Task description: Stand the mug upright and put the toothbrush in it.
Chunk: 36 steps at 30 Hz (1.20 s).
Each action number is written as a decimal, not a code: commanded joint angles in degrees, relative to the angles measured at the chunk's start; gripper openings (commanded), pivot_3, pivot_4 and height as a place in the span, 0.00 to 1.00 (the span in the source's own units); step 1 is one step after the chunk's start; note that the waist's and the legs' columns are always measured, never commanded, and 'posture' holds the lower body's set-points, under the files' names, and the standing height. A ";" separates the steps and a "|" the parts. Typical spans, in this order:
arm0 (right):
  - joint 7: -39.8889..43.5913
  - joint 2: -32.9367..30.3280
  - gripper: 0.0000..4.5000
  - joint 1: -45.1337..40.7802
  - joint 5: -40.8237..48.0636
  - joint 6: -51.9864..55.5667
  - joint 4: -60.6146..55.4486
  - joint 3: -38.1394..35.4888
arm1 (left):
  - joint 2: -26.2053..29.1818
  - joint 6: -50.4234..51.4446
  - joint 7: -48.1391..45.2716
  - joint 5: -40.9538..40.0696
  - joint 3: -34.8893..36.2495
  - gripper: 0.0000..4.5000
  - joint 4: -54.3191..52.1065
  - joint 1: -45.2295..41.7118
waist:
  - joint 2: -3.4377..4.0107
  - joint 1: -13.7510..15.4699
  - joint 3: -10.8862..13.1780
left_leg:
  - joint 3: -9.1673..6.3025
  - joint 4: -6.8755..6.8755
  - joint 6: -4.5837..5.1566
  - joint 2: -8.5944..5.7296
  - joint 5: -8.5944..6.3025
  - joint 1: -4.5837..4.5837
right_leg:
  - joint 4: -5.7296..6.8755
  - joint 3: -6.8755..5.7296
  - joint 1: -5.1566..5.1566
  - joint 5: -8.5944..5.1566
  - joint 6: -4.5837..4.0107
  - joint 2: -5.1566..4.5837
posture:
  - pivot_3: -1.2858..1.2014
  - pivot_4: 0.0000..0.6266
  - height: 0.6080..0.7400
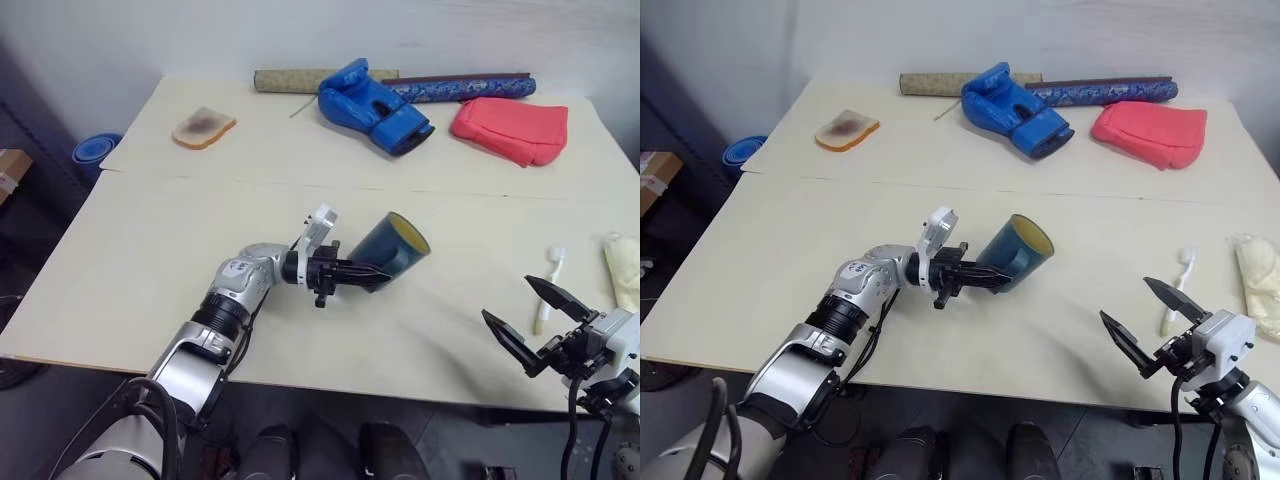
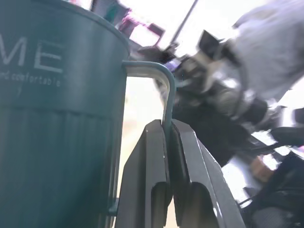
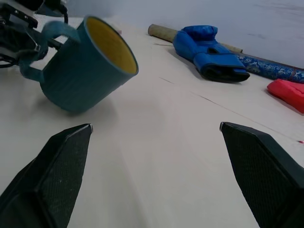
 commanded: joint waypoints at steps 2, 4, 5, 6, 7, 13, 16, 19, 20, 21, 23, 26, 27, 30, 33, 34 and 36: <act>-0.09 0.03 1.00 0.22 0.55 -1.59 -1.04 -0.85 | 2.34 0.26 0.95 5.81 0.17 0.00 -0.34 0.76 | 0.00 0.20 -0.01 | -0.01 0.01 0.00 -0.01 0.00 0.02 | 0.00 0.00 0.03 0.00 0.00 -0.01 | 0.52 0.24 1.00; -0.05 0.02 1.00 0.13 0.51 -1.74 -0.94 -0.79 | 2.33 -0.85 1.03 6.92 0.68 0.06 -0.45 1.17 | 0.00 0.30 -0.01 | -0.01 0.01 0.00 -0.01 0.00 0.03 | 0.00 0.01 0.05 0.00 0.00 -0.02 | 0.52 0.24 1.00; -0.07 0.01 1.00 0.07 0.49 -1.82 -0.92 -0.76 | 2.30 -0.63 1.35 7.22 1.09 0.12 -0.48 1.30 | 0.01 0.36 -0.01 | -0.01 0.02 0.00 -0.01 0.00 0.04 | 0.00 0.01 0.05 0.00 0.00 -0.02 | 0.52 0.24 1.00; -0.07 -0.01 1.00 0.05 0.51 -1.92 -0.91 -0.79 | 2.62 -0.68 1.38 7.57 1.58 0.17 -0.69 1.60 | 0.02 0.35 -0.01 | -0.01 0.02 0.00 -0.01 0.00 0.04 | 0.00 0.02 0.05 0.00 0.00 -0.02 | 0.52 0.24 1.00; -0.09 -0.03 1.00 0.04 0.51 -2.02 -0.89 -0.79 | 2.85 -0.51 1.33 7.86 1.97 0.24 -0.86 1.82 | 0.01 0.31 -0.01 | 0.00 0.02 0.00 -0.02 0.00 0.03 | 0.00 0.03 0.03 0.00 0.00 -0.02 | 0.52 0.24 1.00; 0.09 -0.40 1.00 0.23 0.70 -2.20 -0.67 -1.24 | 7.28 1.64 -0.52 9.11 3.36 0.64 -6.05 4.22 | 0.02 0.50 -0.01 | -0.02 0.01 -0.01 -0.01 0.00 -0.01 | 0.00 0.02 0.00 0.00 0.00 -0.03 | 0.52 0.24 1.00; 0.07 -0.43 1.00 0.13 0.71 -2.10 -0.58 -1.08 | 9.79 0.28 -1.08 10.12 3.75 0.84 -8.82 5.20 | 0.01 0.59 -0.01 | -0.03 0.01 -0.01 -0.03 0.00 -0.01 | 0.00 0.02 0.01 0.00 0.00 -0.06 | 0.52 0.24 1.00; 0.29 -0.67 1.00 0.15 0.70 -1.79 -0.44 -0.97 | 13.47 0.63 -2.59 10.40 4.49 0.84 -11.59 6.19 | 0.02 0.59 -0.01 | -0.04 0.01 -0.01 -0.04 0.00 -0.01 | 0.00 0.02 0.01 0.00 0.00 -0.06 | 0.52 0.24 1.00; 0.40 -0.92 1.00 0.50 0.75 -1.58 -0.36 -1.34 | 15.08 0.18 -3.12 10.76 4.69 0.84 -12.66 6.72 | 0.02 0.59 -0.01 | -0.04 0.01 -0.01 -0.03 -0.01 -0.02 | -0.01 0.02 0.00 0.00 0.00 -0.05 | 0.52 0.24 1.00; 0.41 -1.26 1.00 1.03 1.06 -1.14 -0.43 -2.01 | 16.97 -1.30 -4.07 11.43 4.77 0.84 -13.75 7.43 | 0.02 0.59 -0.01 | -0.05 0.01 -0.01 -0.03 -0.01 -0.02 | 0.00 0.01 0.00 0.00 0.00 -0.05 | 0.52 0.24 1.00; 0.53 -1.88 1.00 2.46 2.30 -0.17 -0.83 -3.80 | 20.15 -3.76 -5.43 12.13 5.70 0.84 -15.41 8.85 | 0.02 0.58 -0.01 | -0.04 0.00 -0.01 -0.03 -0.01 -0.02 | -0.02 0.02 0.00 0.00 0.00 -0.06 | 0.52 0.24 1.00; 2.82 -3.38 1.00 8.49 4.93 1.29 -1.15 -8.83 | 24.36 -9.61 -8.10 8.77 12.28 0.96 -16.92 12.50 | 0.02 0.78 -0.01 | -0.07 -0.03 -0.01 -0.03 -0.02 -0.03 | -0.02 0.01 0.00 0.00 -0.01 -0.08 | 0.52 0.24 1.00; 2.85 -3.31 1.00 10.06 5.08 0.75 -0.70 -10.91 | 24.27 -14.70 -9.63 6.71 15.57 0.99 -17.43 14.35 | 0.02 0.78 -0.01 | -0.09 -0.04 -0.02 -0.02 -0.03 -0.03 | -0.04 0.00 0.00 0.00 -0.01 -0.10 | 0.52 0.24 1.00; 1.57 -2.47 1.00 12.93 4.18 -1.55 1.52 -16.13 | 24.80 -19.49 -11.77 3.14 21.39 0.99 -19.13 18.92 | 0.02 0.74 -0.02 | -0.09 -0.05 0.01 -0.03 -0.07 -0.04 | -0.12 0.00 0.04 0.00 -0.01 -0.15 | 0.52 0.24 1.00; 0.67 -1.69 1.00 14.77 2.04 -3.13 4.92 -18.42 | 26.68 -16.82 -13.27 1.14 22.52 0.99 -22.78 23.02 | 0.02 0.67 -0.02 | -0.08 -0.05 0.01 -0.02 -0.08 0.04 | -0.24 0.00 0.13 0.00 -0.01 -0.16 | 0.52 0.24 1.00; -0.41 -1.70 1.00 15.30 0.36 -3.27 5.81 -18.76 | 26.59 -14.77 -12.64 -0.58 23.13 0.99 -25.08 24.15 | 0.02 0.63 -0.02 | -0.08 -0.06 0.00 -0.01 -0.09 0.06 | -0.25 0.03 0.12 0.00 -0.01 -0.16 | 0.52 0.24 1.00; -3.46 -2.54 1.00 16.07 -2.28 -0.94 5.95 -18.84 | 25.86 -13.09 -10.93 -2.24 23.87 0.99 -28.51 25.28 | 0.02 0.68 -0.02 | -0.09 -0.07 0.00 0.01 -0.10 0.03 | -0.20 0.10 0.12 0.00 -0.01 -0.19 | 0.52 0.24 1.00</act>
